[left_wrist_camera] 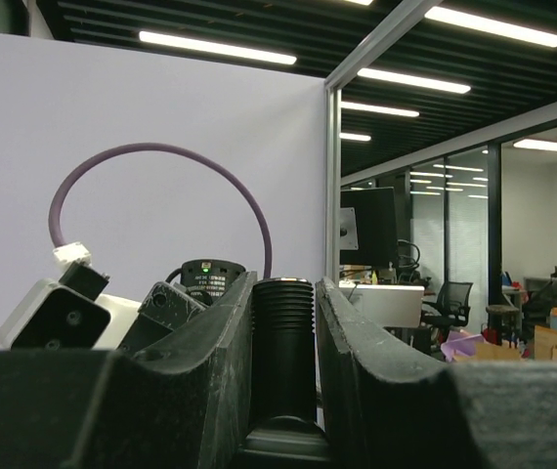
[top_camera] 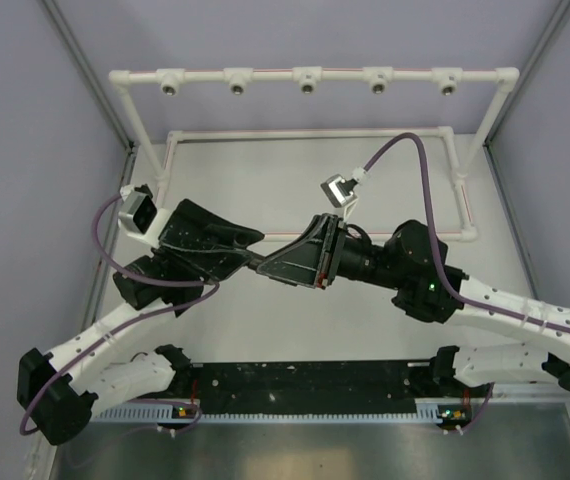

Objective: Install the water faucets
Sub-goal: Install the water faucet onto the adaptor.

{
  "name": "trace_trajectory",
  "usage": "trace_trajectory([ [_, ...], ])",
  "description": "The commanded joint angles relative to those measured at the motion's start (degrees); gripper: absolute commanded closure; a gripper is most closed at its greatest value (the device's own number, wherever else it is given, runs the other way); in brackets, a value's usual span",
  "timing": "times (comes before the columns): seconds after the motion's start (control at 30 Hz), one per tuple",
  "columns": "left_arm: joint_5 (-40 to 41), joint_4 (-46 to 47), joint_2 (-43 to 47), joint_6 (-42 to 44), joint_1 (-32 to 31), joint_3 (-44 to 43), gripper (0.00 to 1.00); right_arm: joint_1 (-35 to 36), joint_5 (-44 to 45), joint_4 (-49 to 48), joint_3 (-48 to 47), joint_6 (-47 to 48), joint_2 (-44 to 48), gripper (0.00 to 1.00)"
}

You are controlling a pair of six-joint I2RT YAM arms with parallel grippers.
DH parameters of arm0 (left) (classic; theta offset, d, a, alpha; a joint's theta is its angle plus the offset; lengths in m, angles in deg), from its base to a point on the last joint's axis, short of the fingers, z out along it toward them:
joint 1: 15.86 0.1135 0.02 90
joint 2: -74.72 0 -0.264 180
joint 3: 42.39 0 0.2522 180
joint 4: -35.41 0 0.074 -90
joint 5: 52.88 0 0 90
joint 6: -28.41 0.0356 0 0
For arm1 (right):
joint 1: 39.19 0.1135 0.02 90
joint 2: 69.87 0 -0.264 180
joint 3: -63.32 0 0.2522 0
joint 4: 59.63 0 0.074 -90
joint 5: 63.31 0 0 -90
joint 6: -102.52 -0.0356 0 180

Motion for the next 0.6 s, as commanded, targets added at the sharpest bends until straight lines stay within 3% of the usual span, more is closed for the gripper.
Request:
trace_trajectory([
  [0.0,-17.2,7.2,-3.8,-0.7,-1.6,2.0,1.00,-0.9,5.2,-20.0,-1.4,-9.0,-0.6,1.00],
  [0.4,-14.7,7.2,-3.5,-0.4,-1.6,2.2,1.00,-1.8,7.1,-16.7,0.5,-7.4,1.4,1.00],
  [0.5,-14.2,7.3,-3.0,-0.7,-1.6,2.3,1.00,-2.1,7.2,-16.0,0.7,-6.4,1.9,0.80],
  [0.57,-13.9,7.3,-2.9,-0.7,-1.6,2.3,1.00,-2.1,7.0,-16.0,0.9,-6.3,2.0,0.76],
])
